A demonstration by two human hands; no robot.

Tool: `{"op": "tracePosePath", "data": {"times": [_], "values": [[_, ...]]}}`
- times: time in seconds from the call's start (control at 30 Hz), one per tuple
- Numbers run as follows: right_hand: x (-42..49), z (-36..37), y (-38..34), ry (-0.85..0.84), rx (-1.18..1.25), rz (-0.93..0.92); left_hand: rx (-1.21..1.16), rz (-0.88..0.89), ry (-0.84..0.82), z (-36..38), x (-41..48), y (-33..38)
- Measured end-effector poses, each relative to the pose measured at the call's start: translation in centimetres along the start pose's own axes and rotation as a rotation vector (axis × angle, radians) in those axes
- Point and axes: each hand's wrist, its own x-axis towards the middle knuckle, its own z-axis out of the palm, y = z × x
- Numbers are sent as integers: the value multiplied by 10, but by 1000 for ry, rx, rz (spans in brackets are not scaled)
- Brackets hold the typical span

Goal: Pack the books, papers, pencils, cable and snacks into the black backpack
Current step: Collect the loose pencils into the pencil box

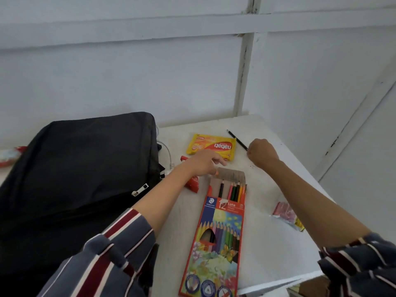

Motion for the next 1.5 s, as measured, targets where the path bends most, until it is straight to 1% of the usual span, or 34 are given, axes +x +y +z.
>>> {"op": "tracePosePath", "data": {"times": [0.07, 0.13, 0.23, 0.3, 0.37, 0.5, 0.6, 0.7, 0.77, 0.87, 0.9, 1.0, 1.17, 1.27, 1.37, 1.5], "values": [[-6, -5, -1, -70, -31, 29, -2, -8, -17, 3, 3, 2], [-9, -9, 0, -115, -30, 16, 3, -8, -37, 7, 6, 4], [-13, -13, 0, -61, 21, -26, 24, -22, -39, 10, 9, 5], [-14, -12, -2, -28, 3, -50, 39, -31, -40, 11, 11, 6], [-12, -8, -4, -28, -34, -71, 59, -41, -43, 12, 12, 6], [-12, -3, -6, -33, 8, -74, 84, -45, -32, 15, 12, 8], [-17, -11, -4, -42, 138, -97, 61, -29, -11, 14, 10, 7], [-21, -22, -4, 14, 310, -130, -12, -45, 7, 13, 8, 5], [-25, -30, -8, 13, 435, -129, -29, -41, 19, 15, 8, 6], [-36, -43, -15, -107, 648, -121, -27, -41, 35, 19, 9, 8], [-39, -45, -16, -154, 687, -135, -19, -46, 41, 20, 9, 9], [-46, -43, -17, -215, 650, -176, 2, -70, 78, 23, 10, 12], [-50, -33, -9, -178, 593, -173, 13, -108, 179, 32, 13, 16], [-51, -29, -7, -146, 585, -193, 11, -131, 207, 34, 15, 17], [-49, -26, -8, -129, 475, -249, 3, -159, 231, 34, 17, 18], [-47, -19, -6, -186, 372, -299, 3, -167, 265, 35, 15, 20]]}}
